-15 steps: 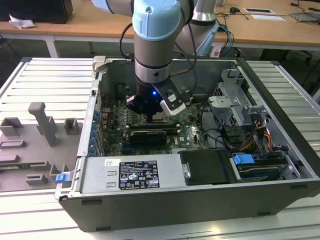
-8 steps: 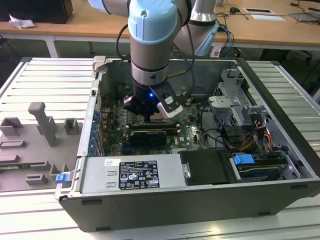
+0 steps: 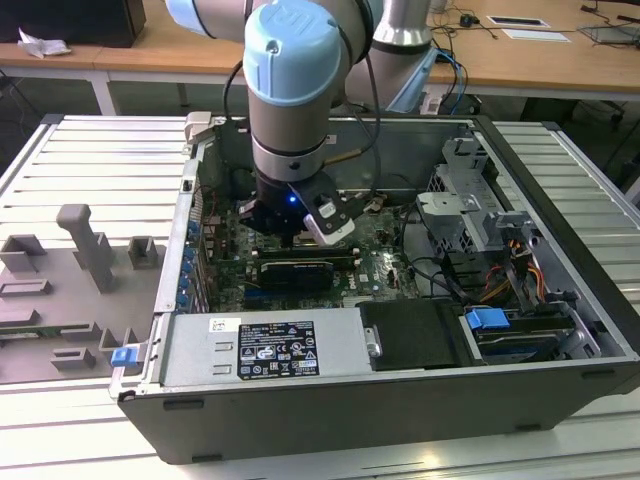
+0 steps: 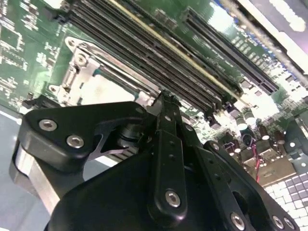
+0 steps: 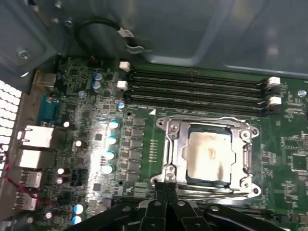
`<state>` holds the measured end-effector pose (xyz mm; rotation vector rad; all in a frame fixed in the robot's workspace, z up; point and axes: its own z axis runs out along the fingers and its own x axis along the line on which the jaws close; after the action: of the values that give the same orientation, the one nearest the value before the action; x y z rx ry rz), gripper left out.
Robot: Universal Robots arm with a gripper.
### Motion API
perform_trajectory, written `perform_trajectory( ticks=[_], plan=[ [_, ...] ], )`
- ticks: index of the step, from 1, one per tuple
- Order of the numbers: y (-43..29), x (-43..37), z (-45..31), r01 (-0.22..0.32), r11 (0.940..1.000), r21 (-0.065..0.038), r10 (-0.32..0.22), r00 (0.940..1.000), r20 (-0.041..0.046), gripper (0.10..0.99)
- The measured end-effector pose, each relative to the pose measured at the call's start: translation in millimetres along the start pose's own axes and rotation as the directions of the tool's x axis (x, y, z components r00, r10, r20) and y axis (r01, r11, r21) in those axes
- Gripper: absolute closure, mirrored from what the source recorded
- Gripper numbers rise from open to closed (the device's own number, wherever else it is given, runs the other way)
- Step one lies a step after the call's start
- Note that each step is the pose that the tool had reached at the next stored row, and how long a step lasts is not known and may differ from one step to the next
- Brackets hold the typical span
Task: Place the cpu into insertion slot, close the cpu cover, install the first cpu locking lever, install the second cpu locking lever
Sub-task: 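Install the second cpu locking lever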
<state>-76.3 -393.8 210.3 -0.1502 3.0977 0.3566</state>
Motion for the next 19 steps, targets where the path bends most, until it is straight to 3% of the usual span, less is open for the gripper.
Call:
perform_trajectory(
  ticks=[5,12,16,19],
  plan=[
    [-4.1,5.0,1.4,0.0,0.9993,-0.036,0.0,1.0,0.0052,0.98],
    [-6.5,5.6,9.1,0.0,0.9985,-0.055,0.0,1.0,0.0071,0.98],
    [-7.5,5.8,13.6,0.0,0.9971,-0.076,0.0,1.0,0.0093,0.98],
    [-7.5,6.2,13.8,0.001,0.9964,-0.084,0.0,0.9999,0.0102,0.98]
  ],
)
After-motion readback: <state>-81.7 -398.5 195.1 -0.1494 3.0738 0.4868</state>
